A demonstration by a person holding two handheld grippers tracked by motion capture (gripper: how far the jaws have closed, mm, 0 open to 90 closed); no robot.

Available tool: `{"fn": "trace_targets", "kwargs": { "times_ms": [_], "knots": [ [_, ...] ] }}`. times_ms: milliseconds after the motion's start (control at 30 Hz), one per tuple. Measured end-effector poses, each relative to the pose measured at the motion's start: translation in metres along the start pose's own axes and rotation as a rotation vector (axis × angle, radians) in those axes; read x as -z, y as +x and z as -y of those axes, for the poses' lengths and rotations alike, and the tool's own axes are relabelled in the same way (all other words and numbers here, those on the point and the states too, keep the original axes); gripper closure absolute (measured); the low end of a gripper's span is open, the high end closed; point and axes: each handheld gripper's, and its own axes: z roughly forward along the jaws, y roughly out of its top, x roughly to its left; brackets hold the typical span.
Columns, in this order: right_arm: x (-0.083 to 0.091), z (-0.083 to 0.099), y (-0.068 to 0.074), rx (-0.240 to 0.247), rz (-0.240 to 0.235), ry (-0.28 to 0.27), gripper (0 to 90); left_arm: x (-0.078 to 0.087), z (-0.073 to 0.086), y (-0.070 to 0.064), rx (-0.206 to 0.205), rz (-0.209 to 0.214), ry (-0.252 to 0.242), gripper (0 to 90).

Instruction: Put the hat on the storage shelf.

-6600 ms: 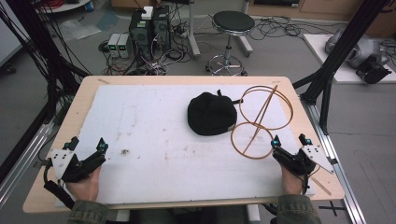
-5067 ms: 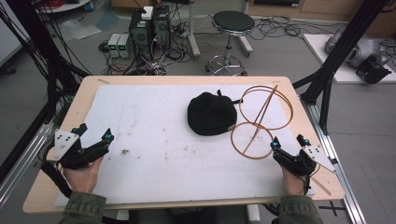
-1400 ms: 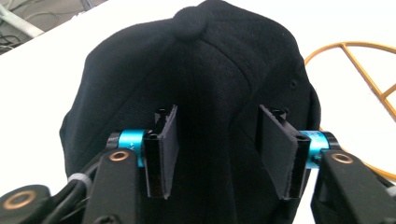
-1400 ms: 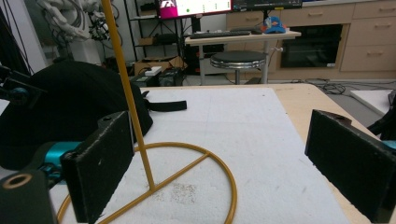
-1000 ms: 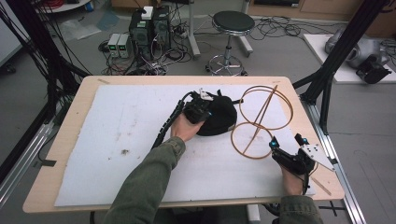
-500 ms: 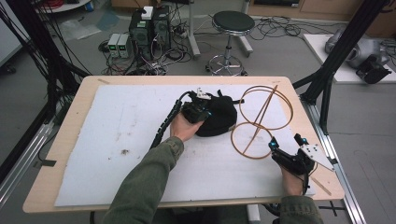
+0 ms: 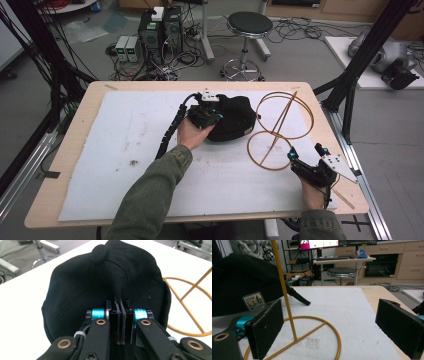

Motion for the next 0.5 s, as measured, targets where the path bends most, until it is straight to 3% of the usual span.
{"fn": "trace_targets", "kwargs": {
  "times_ms": [500],
  "knots": [
    [0.002,0.0,-0.001,-0.003,0.004,-0.011,7.3,0.053,-0.009,0.011,-0.002,-0.054,-0.121,87.6]
  ]
}}
